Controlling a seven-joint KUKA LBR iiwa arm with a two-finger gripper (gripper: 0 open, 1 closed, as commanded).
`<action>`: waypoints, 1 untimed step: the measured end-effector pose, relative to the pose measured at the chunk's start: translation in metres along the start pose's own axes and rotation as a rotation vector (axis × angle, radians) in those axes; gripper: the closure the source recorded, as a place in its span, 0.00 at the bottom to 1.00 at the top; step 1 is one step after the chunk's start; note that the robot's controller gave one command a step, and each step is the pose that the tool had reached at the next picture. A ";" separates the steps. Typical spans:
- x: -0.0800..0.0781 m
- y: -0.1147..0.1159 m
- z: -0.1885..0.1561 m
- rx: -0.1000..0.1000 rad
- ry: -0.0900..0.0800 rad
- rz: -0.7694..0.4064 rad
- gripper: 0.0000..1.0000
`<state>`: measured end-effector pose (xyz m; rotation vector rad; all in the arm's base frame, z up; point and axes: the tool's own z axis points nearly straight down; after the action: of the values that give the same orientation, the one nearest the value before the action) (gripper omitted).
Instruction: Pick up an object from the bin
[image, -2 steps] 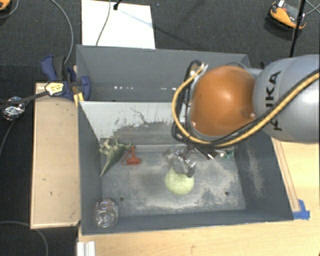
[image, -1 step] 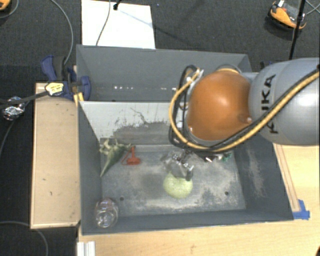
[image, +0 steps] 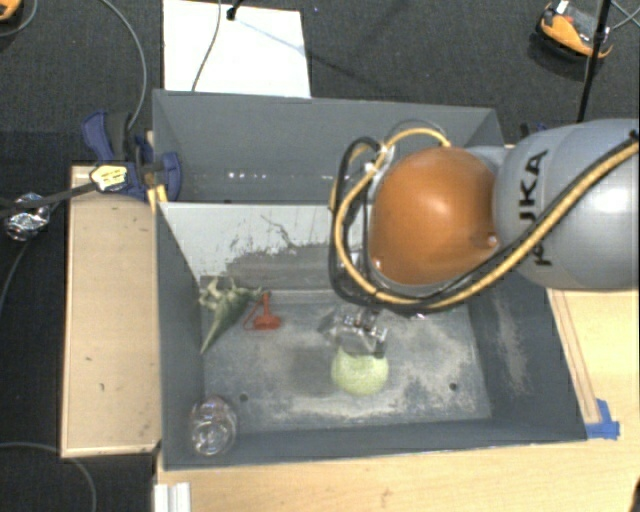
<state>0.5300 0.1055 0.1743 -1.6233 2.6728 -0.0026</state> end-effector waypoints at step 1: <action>0.000 0.011 0.002 -0.002 0.000 -0.024 1.00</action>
Offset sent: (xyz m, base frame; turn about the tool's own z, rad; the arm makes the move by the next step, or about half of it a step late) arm -0.0083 0.0244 -0.0138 -0.4363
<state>0.5205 0.1109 0.1720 -1.6554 2.6546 -0.0001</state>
